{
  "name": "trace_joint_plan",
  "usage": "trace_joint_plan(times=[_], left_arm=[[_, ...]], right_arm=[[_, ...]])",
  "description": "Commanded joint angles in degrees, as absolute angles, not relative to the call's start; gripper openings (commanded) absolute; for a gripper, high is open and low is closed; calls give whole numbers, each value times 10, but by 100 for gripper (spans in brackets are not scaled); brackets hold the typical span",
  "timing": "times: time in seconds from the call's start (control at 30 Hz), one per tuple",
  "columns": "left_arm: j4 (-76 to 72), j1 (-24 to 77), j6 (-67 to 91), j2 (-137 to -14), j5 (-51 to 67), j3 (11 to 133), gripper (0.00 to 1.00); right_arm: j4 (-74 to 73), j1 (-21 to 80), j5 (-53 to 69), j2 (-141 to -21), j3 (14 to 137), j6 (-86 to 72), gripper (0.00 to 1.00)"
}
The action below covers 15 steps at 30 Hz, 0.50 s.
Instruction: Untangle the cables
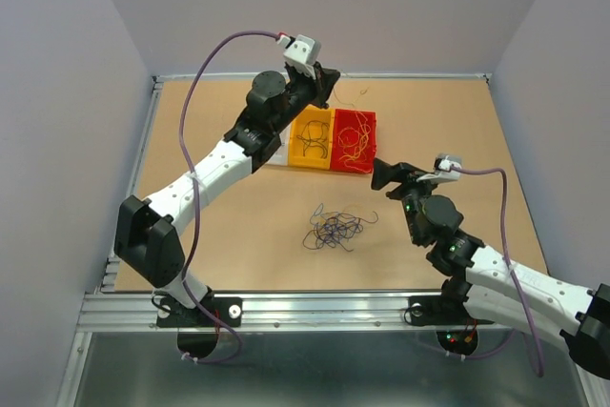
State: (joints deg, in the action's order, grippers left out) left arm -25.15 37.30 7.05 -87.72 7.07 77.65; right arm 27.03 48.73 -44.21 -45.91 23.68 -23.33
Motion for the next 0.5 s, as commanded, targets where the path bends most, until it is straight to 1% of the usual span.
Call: trace_joint_plan(times=[0.0, 0.17, 0.27, 0.47], left_arm=[[-291, 375, 84, -904, 27, 853, 0], [-265, 377, 78, -976, 18, 920, 0], [-223, 377, 64, -1023, 19, 979, 0], [-207, 377, 34, -1074, 7, 985, 0]], right_arm=[[290, 487, -464, -441, 222, -236, 90], [290, 487, -468, -425, 219, -234, 90], [291, 487, -466, -418, 216, -233, 90], [291, 487, -463, -414, 214, -233, 90]])
